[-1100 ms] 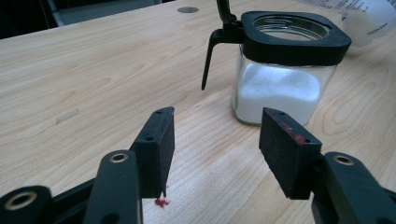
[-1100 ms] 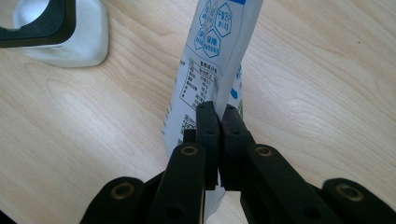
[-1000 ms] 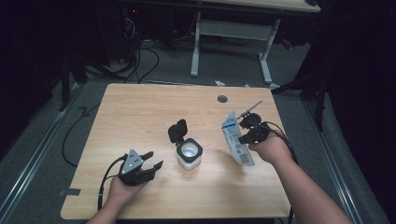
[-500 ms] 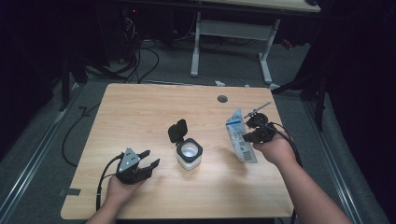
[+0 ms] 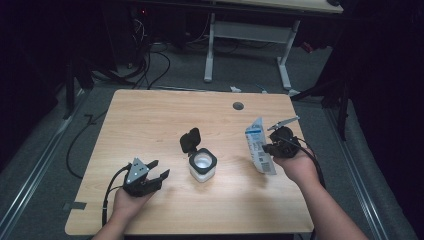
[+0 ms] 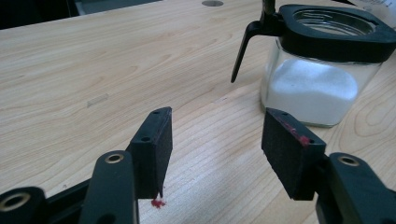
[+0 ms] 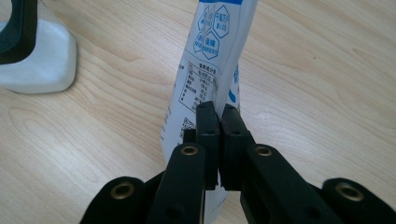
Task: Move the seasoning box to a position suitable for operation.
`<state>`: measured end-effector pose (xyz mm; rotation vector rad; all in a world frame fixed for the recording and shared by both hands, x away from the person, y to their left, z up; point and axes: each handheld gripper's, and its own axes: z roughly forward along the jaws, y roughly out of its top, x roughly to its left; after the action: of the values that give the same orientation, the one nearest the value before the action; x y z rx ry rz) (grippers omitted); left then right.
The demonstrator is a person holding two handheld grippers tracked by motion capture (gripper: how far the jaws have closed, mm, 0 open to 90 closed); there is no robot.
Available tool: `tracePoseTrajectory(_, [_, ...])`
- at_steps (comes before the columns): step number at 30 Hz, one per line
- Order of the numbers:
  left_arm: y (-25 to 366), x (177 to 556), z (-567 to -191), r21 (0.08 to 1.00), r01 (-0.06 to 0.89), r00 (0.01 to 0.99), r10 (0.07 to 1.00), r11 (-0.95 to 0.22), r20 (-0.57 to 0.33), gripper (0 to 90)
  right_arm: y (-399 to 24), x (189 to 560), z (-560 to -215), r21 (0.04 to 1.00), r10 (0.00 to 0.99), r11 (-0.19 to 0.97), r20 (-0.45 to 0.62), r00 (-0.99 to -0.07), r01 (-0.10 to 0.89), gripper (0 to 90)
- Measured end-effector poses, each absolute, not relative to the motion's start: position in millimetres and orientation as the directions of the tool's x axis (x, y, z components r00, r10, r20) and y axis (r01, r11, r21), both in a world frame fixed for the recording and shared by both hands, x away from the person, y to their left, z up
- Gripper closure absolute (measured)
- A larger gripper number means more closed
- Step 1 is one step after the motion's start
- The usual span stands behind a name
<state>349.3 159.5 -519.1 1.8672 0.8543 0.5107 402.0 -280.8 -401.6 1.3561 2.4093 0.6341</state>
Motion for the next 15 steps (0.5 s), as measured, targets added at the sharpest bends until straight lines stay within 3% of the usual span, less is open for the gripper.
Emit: tracePoseTrajectory(15, [160.4, 350.8, -520.8, 0.895, 0.355, 0.657, 0.753, -0.271, -0.032, 43.7, -293.4, 390.8, -409.6, 0.608, 0.88, 0.38, -0.008, -0.474, 0.696, 88.7])
